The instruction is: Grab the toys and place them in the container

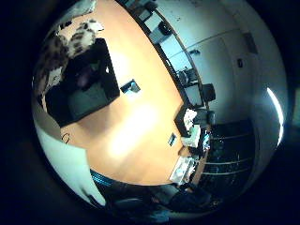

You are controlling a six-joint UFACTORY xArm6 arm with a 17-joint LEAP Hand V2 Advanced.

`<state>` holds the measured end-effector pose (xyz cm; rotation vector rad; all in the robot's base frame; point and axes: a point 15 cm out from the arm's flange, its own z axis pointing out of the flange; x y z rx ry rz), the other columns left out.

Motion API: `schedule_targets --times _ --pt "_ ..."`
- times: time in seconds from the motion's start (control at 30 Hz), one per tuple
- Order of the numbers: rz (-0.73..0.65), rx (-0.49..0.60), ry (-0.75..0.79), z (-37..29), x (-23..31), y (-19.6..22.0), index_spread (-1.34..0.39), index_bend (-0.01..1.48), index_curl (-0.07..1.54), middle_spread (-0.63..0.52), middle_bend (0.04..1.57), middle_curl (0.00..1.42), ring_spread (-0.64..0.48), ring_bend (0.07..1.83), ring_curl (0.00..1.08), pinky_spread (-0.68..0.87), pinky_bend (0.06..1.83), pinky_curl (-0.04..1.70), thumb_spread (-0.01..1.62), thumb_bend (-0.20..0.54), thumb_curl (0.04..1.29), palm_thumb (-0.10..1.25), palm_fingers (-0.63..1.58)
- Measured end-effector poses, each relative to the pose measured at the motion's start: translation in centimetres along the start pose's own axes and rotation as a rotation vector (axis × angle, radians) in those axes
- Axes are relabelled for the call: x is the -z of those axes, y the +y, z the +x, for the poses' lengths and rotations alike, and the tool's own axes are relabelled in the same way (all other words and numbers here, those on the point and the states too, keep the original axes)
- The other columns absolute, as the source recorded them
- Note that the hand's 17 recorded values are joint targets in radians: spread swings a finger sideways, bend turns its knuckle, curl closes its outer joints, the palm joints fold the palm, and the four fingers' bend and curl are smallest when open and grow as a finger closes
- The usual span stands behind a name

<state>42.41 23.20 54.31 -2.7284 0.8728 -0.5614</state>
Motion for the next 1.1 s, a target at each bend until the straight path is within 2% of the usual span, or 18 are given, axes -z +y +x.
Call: schedule_targets --times 0.13,0.27,0.33,0.37,0.47,0.6,0.7,0.87,1.1 --pt "0.011 -0.006 -0.016 -1.1 -2.0 -2.0 -0.6 0.19 0.95 -0.51 0.5 0.95 -0.39 0.9 0.63 -0.54 0.97 0.41 1.24 -0.012 0.42 1.1 1.02" --pt "0.024 -0.004 -0.029 -1.6 -3.4 -3.2 -0.59 0.13 0.83 -0.51 0.54 0.92 -0.39 0.87 0.62 -0.43 0.88 0.38 1.2 -0.04 0.36 0.93 0.68" --pt "0.03 0.003 -0.037 -1.7 -3.9 -3.6 -0.59 0.17 0.75 -0.47 0.5 0.88 -0.38 0.79 0.58 -0.24 0.84 0.35 1.15 -0.047 0.33 0.81 0.45" --pt "0.032 0.006 -0.037 -1.7 -4.0 -3.7 -0.58 0.17 0.73 -0.46 0.48 0.86 -0.37 0.77 0.57 -0.18 0.84 0.34 1.13 -0.045 0.32 0.79 0.42" --pt "0.023 0.008 -0.038 -1.6 -4.4 -3.6 -0.57 0.19 0.61 -0.32 0.31 0.73 -0.22 0.62 0.49 0.19 0.86 0.31 1.06 -0.041 0.29 0.65 0.25" --pt "0.015 0.025 -0.037 -1.3 -4.6 -3.4 -0.55 0.17 0.49 -0.18 0.2 0.59 -0.03 0.5 0.41 0.39 0.83 0.27 1.02 -0.041 0.28 0.54 0.14" --pt "0.02 0.023 -0.03 -0.7 -4.1 -3.1 -0.54 0.17 0.42 -0.13 0.19 0.52 0.04 0.48 0.37 0.45 0.78 0.23 1.0 -0.029 0.27 0.51 0.16" --pt "0.039 0.001 -0.003 1.1 -1.7 -1.6 -0.53 0.17 0.36 -0.11 0.2 0.44 0.07 0.45 0.33 0.47 0.7 0.19 1.0 -0.029 0.28 0.5 0.2" --pt "0.042 -0.069 0.041 4.0 4.3 3.8 -0.53 0.17 0.32 -0.11 0.2 0.39 0.08 0.39 0.28 0.47 0.63 0.17 1.0 -0.027 0.28 0.49 0.27"
